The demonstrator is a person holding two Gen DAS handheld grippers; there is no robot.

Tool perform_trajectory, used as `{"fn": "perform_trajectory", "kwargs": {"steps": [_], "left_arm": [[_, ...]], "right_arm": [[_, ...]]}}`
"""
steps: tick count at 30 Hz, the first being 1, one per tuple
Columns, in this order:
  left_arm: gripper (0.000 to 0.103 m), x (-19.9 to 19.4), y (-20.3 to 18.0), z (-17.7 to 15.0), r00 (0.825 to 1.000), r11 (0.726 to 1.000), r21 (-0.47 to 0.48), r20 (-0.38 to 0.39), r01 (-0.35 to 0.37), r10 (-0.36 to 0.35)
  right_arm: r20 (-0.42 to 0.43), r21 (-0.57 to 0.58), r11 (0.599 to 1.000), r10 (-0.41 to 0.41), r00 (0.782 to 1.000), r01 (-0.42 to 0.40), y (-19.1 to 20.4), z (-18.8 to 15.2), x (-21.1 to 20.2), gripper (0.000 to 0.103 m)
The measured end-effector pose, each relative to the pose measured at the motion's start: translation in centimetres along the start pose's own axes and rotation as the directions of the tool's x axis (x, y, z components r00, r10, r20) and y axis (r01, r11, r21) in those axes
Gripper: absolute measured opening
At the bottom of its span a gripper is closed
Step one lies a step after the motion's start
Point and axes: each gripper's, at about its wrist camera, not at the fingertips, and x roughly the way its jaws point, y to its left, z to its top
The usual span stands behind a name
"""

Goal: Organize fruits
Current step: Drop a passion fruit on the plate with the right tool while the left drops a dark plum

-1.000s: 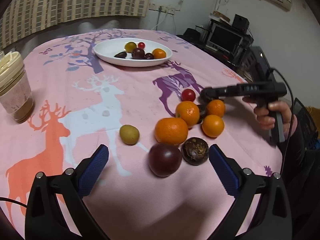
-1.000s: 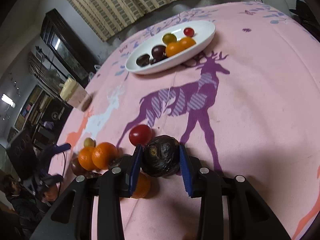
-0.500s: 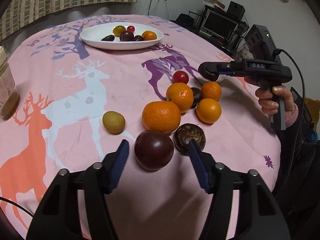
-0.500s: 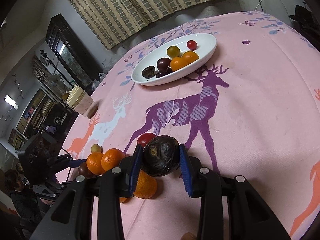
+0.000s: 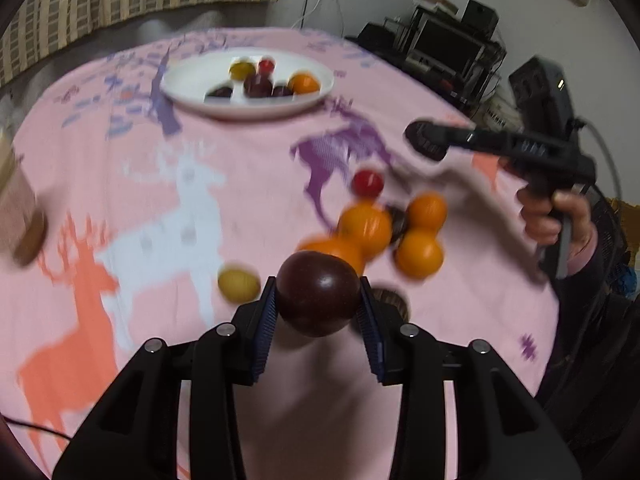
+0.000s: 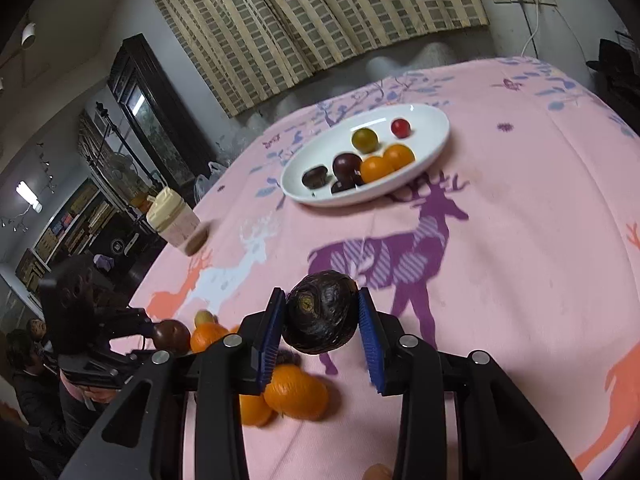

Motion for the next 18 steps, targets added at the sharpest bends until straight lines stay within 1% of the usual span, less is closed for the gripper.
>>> {"fn": "perform_trajectory", "kwargs": {"steps": [2, 4, 6, 8, 10, 11, 14, 18], "left_arm": [[0.038, -0.4, 0.3, 3.0, 0.999, 1.0, 0.0, 0.042, 0.009, -0.009], [0.038, 0.1, 0.8, 6.1, 0.998, 1.0, -0.02, 0.069, 0.001, 0.001], [0.038, 1.4, 1.9, 9.2, 0.996, 0.998, -0.064, 0.086, -0.008, 0.014], [0.038, 3.3, 3.4, 12.1, 0.996, 0.992, -0.128, 0.089, 0.009, 0.003], [0.038, 5.1, 4.6, 14.4, 0.995, 0.986, -0.168, 0.095, 0.01, 0.006], [0.038, 6.3, 5.1, 15.8, 0.995, 0.984, -0.179, 0.096, -0.014, 0.031], [0.038, 9.4, 6.2, 18.5, 0.99, 0.978, -0.182, 0.076, -0.102, 0.118], [0.039, 12.3, 7.6, 20.2, 0.981, 0.965, -0.186, 0.023, -0.183, 0.191]], "right_arm": [[0.031, 0.004, 1.0, -0.003, 1.0, 0.003, 0.0, 1.7, 0.4, 0.037], [0.076, -0.002, 0.999, -0.039, 0.996, 0.04, -0.2, 3.6, 1.0, 0.037], [0.11, 0.001, 0.997, -0.072, 0.991, 0.072, -0.7, 5.9, 2.3, 0.037], [0.125, 0.002, 0.996, -0.089, 0.988, 0.09, -1.3, 7.8, 3.8, 0.037], [0.139, 0.009, 0.995, -0.1, 0.985, 0.099, -2.1, 9.6, 5.5, 0.037], [0.14, 0.012, 0.995, -0.104, 0.985, 0.103, -2.3, 10.3, 6.3, 0.037], [0.135, 0.006, 0.992, -0.127, 0.983, 0.127, -3.1, 12.2, 9.1, 0.037], [0.119, -0.019, 0.993, -0.112, 0.987, 0.115, -3.9, 13.4, 11.9, 0.039]]}}
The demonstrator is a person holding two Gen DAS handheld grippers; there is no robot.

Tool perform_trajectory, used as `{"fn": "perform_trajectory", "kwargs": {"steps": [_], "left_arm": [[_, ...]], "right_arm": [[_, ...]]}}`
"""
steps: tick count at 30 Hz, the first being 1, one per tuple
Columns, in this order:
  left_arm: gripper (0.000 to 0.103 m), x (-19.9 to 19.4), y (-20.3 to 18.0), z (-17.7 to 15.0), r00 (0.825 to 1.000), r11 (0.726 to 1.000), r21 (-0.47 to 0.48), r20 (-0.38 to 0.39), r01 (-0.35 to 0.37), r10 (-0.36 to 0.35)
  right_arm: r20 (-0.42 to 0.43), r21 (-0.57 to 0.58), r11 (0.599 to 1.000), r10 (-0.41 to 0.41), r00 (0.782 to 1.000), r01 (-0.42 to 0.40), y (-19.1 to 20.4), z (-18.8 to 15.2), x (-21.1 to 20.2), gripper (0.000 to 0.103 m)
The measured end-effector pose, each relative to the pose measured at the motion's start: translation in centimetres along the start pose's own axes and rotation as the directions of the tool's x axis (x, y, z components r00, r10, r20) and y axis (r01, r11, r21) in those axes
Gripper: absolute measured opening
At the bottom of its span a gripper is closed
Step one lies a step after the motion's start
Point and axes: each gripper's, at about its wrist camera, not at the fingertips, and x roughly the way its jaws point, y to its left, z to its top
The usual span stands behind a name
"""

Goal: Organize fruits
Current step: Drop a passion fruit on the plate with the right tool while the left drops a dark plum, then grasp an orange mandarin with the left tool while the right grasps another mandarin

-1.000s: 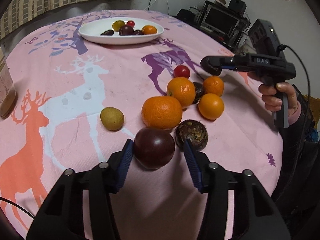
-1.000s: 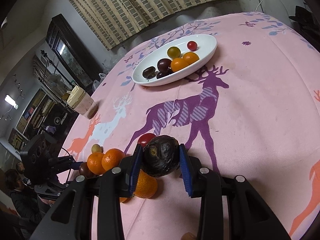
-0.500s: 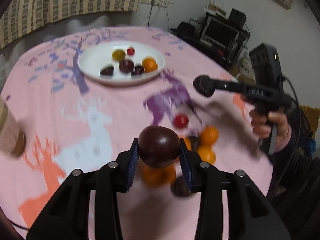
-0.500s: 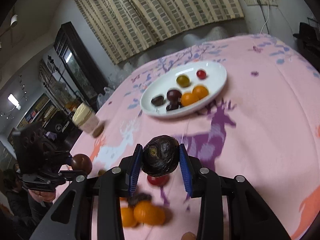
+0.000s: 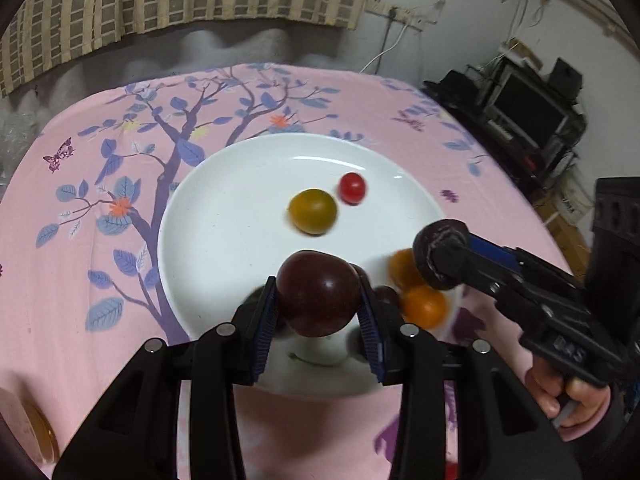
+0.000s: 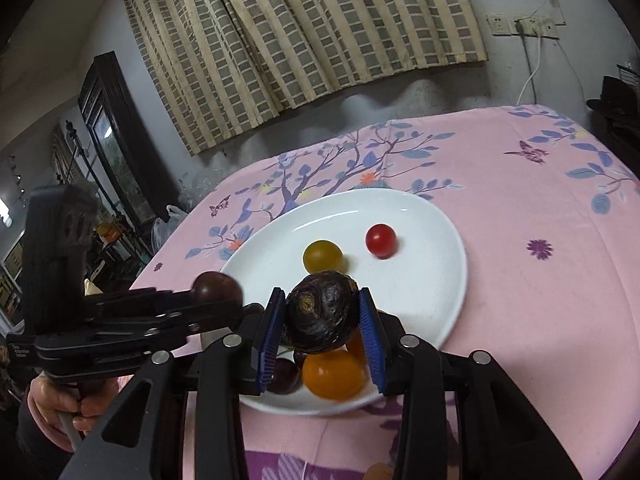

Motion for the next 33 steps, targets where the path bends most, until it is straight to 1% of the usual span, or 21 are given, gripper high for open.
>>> {"fn": "perform_trajectory", "kwargs": {"steps": [1, 2, 3, 5, 6, 8, 10, 12, 14, 15, 16, 17, 18, 20, 21, 22, 24, 25, 27, 29, 33], "left_arm": [[0.04, 0.4, 0.1, 0.1, 1.0, 1.0, -0.009, -0.006, -0.023, 0.023], [0.05, 0.3, 0.2, 0.0, 0.999, 0.999, -0.014, 0.0, -0.037, 0.037], [0.068, -0.3, 0.1, -0.2, 0.999, 0.999, -0.012, 0.02, -0.048, 0.048], [0.085, -2.3, -0.2, -0.9, 0.993, 0.997, -0.01, 0.087, -0.081, 0.082], [0.09, -3.3, -0.3, -1.3, 0.989, 0.995, -0.006, 0.111, -0.096, 0.097], [0.093, -5.5, -0.6, -2.5, 0.985, 0.994, 0.013, 0.132, -0.11, 0.108], [0.094, -7.6, -0.6, -4.1, 0.985, 0.994, 0.019, 0.142, -0.105, 0.101], [0.098, -10.0, -0.5, -6.6, 0.982, 0.995, 0.014, 0.165, -0.097, 0.093], [0.098, -11.9, -0.3, -9.0, 0.98, 0.996, 0.002, 0.18, -0.091, 0.09], [0.098, -12.5, -0.3, -10.3, 0.98, 0.996, 0.0, 0.179, -0.088, 0.086], [0.098, -13.1, -0.2, -11.5, 0.981, 0.997, -0.002, 0.179, -0.077, 0.076], [0.098, -13.8, -0.1, -13.1, 0.981, 0.998, -0.009, 0.182, -0.062, 0.062], [0.098, -14.3, 0.1, -14.6, 0.981, 0.999, -0.022, 0.188, -0.044, 0.048], [0.098, -14.7, 0.6, -17.2, 0.979, 0.999, -0.053, 0.201, -0.009, 0.02], [0.098, -14.7, 0.9, -18.4, 0.978, 0.998, -0.07, 0.205, -0.009, 0.023], [0.098, -14.7, 1.1, -19.5, 0.977, 0.996, -0.084, 0.205, -0.038, 0.054], [0.098, -15.0, 1.0, -20.6, 0.968, 0.99, -0.096, 0.219, -0.102, 0.121], [0.098, -15.3, 0.9, -20.8, 0.963, 0.99, -0.093, 0.235, -0.11, 0.129], [0.098, -15.9, 0.9, -21.3, 0.961, 0.992, -0.091, 0.255, -0.082, 0.103], [0.098, -15.9, 1.0, -21.6, 0.964, 0.993, -0.095, 0.25, -0.066, 0.088], [0.098, -15.7, 1.2, -21.7, 0.963, 0.99, -0.096, 0.24, -0.103, 0.123]], "right_arm": [[0.005, -0.003, 1.0, 0.005, 1.0, -0.005, 0.0, -0.1, 0.2, 0.051], [0.009, -0.003, 1.0, 0.012, 1.0, -0.012, 0.1, -0.2, 0.3, 0.063], [0.013, 0.002, 1.0, 0.015, 1.0, -0.015, 0.1, -0.3, 0.2, 0.063], [0.007, -0.008, 1.0, 0.013, 1.0, -0.013, 0.5, -0.6, -0.4, 0.063], [0.008, -0.019, 1.0, 0.017, 1.0, -0.017, 0.8, -0.6, -1.0, 0.064], [0.008, -0.032, 0.999, 0.02, 1.0, -0.02, 1.6, -1.2, -2.3, 0.069], [-0.003, -0.042, 0.999, 0.034, 0.999, -0.035, 2.3, -2.2, -3.7, 0.071], [-0.025, -0.061, 0.997, 0.055, 0.998, -0.056, 3.2, -3.8, -5.3, 0.071], [-0.043, -0.077, 0.994, 0.07, 0.997, -0.073, 3.9, -5.2, -6.9, 0.071], [-0.051, -0.085, 0.993, 0.078, 0.996, -0.082, 4.3, -6.0, -7.7, 0.072], [-0.06, -0.096, 0.993, 0.069, 0.996, -0.074, 4.7, -7.1, -8.6, 0.075], [-0.066, -0.102, 0.993, 0.046, 0.997, -0.052, 4.9, -8.0, -9.3, 0.078], [-0.066, -0.096, 0.995, 0.031, 0.997, -0.037, 5.0, -9.4, -10.2, 0.079], [-0.087, -0.062, 0.996, 0.063, 0.994, -0.069, 4.9, -11.5, -11.6, 0.079], [-0.099, -0.047, 0.996, 0.076, 0.992, -0.081, 4.9, -12.0, -11.9, 0.079], [-0.113, -0.022, 0.995, 0.099, 0.989, -0.102, 4.9, -12.7, -12.4, 0.079], [-0.123, -0.003, 0.992, 0.126, 0.984, -0.128, 5.0, -13.6, -13.0, 0.079], [-0.131, -0.004, 0.991, 0.135, 0.982, -0.136, 5.2, -14.1, -13.3, 0.079], [-0.146, -0.008, 0.991, 0.129, 0.981, -0.131, 5.4, -14.6, -13.5, 0.079], [-0.172, -0.007, 0.994, 0.11, 0.979, -0.113, 5.3, -14.9, -13.3, 0.079], [-0.228, -0.013, 0.996, 0.083, 0.97, -0.088, 5.3, -15.6, -12.8, 0.078]]}}
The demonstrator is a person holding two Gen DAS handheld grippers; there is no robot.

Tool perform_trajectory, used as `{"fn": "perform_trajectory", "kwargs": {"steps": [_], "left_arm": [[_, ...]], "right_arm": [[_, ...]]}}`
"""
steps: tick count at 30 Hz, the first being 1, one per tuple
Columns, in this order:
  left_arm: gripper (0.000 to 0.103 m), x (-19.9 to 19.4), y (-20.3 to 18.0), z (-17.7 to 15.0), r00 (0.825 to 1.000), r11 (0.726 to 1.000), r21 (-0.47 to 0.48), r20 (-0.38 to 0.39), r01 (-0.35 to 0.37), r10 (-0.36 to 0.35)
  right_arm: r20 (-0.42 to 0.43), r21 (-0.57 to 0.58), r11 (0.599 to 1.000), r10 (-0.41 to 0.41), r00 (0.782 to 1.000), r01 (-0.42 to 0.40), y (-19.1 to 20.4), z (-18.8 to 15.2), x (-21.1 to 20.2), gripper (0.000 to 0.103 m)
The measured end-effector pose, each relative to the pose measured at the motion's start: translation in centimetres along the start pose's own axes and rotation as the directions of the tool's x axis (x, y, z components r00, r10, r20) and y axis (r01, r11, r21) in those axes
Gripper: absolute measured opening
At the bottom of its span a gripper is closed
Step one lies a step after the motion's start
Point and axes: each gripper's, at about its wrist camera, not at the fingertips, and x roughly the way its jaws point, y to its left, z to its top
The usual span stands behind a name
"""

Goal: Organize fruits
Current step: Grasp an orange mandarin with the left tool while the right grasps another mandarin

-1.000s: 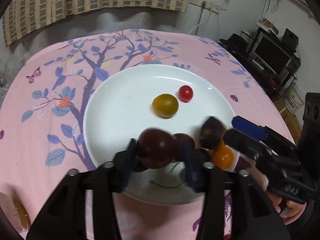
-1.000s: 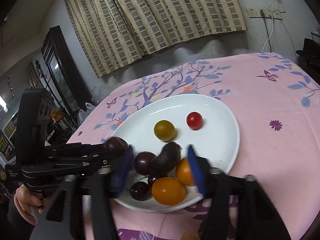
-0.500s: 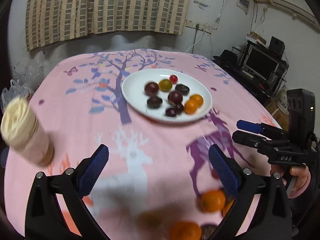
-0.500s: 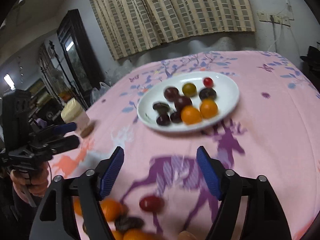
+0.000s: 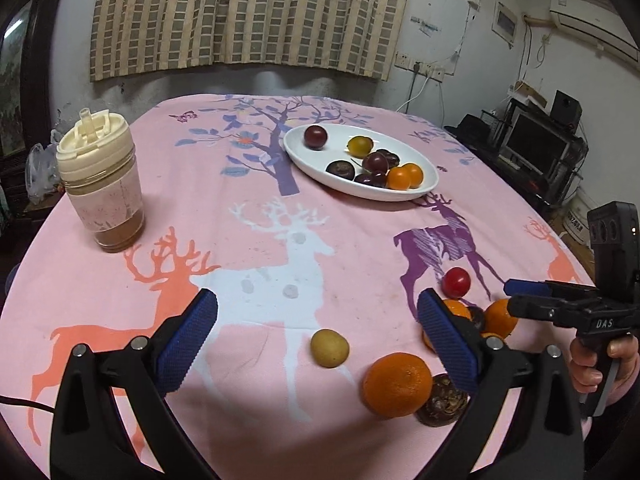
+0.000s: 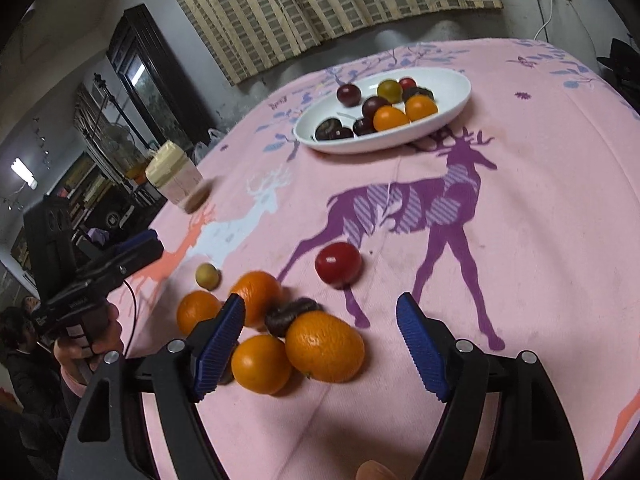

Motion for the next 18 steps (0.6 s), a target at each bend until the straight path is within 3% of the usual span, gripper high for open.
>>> {"fn": "perform_trajectory", "kwargs": {"steps": [5, 10, 13, 16, 18], "left_arm": [[0.098, -0.1, 0.1, 0.1, 1.0, 1.0, 0.0, 0.004, 0.001, -0.001], [0.098, 0.0, 0.3, 0.3, 1.0, 1.0, -0.009, 0.001, -0.003, 0.003], [0.098, 0.1, 0.4, 0.2, 1.0, 1.0, -0.016, -0.007, 0.007, -0.007], [0.098, 0.2, 0.1, 0.0, 0.998, 0.998, 0.0, -0.03, 0.056, -0.056], [0.098, 0.2, -0.6, -0.5, 0.985, 0.987, 0.04, -0.072, 0.157, -0.154]], "right_arm": [[-0.035, -0.033, 0.999, -0.017, 0.999, 0.015, 0.7, -0.7, 0.6, 0.063], [-0.063, -0.004, 1.0, -0.012, 0.998, 0.012, 0.1, -1.0, 0.9, 0.061], [-0.063, 0.005, 1.0, -0.007, 0.998, 0.007, -0.1, -1.1, 0.8, 0.043], [-0.052, 0.028, 1.0, 0.016, 0.999, -0.014, -0.6, -1.2, 0.6, 0.041], [-0.033, 0.046, 0.999, 0.025, 0.999, -0.024, -0.9, -1.3, 0.2, 0.041]]}}
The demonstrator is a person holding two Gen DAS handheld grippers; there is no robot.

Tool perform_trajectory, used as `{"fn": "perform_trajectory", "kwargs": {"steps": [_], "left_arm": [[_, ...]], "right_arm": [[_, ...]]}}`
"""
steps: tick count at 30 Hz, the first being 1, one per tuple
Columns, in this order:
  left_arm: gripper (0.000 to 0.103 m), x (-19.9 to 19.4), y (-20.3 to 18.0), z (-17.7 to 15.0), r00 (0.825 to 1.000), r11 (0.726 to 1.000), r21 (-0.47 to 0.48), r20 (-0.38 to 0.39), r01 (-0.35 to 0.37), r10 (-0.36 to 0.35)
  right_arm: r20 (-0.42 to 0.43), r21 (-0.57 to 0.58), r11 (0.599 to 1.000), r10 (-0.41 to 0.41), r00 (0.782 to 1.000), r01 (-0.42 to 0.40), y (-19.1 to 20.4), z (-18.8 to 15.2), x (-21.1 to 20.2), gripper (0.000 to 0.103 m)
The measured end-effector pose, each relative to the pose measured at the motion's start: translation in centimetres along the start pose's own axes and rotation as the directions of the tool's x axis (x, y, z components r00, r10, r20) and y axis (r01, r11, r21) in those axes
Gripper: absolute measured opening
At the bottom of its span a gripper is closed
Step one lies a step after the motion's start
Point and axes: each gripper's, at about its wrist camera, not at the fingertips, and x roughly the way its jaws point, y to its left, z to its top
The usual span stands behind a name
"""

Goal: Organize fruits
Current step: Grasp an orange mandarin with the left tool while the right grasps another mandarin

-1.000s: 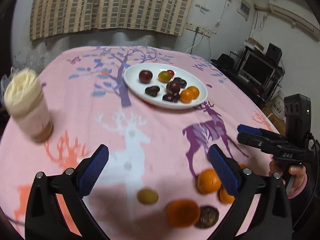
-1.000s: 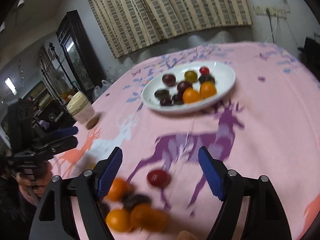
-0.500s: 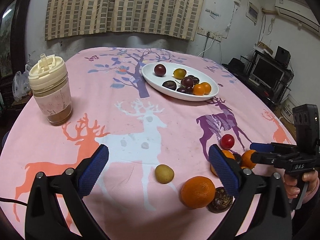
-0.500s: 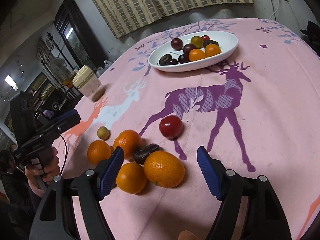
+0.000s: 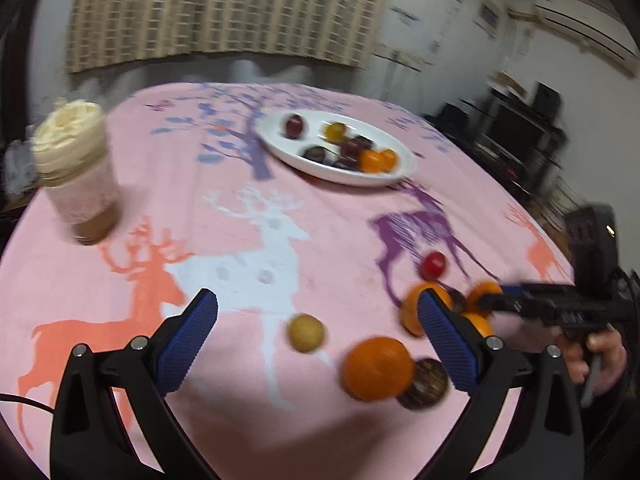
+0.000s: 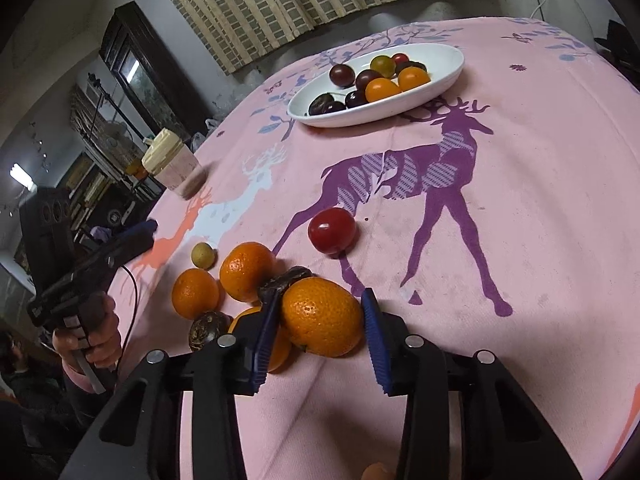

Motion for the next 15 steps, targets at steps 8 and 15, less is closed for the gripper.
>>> {"fn": "perform_trajectory", "kwargs": {"steps": [8, 15], "left_arm": [[0.056, 1.5, -1.9, -2.3, 0.978, 0.982, 0.079, -0.136, 0.17, -0.158], [0.055, 2.4, -1.9, -2.6, 0.977, 0.987, 0.078, -0.172, 0.141, -0.126]], "right_arm": [[0.059, 0.068, 0.997, 0.028, 0.998, -0.032, -1.3, -0.3, -1.1, 0.041], [0.059, 0.064, 0.997, 0.034, 0.998, -0.037, -1.2, -0.3, -1.0, 0.041]]}}
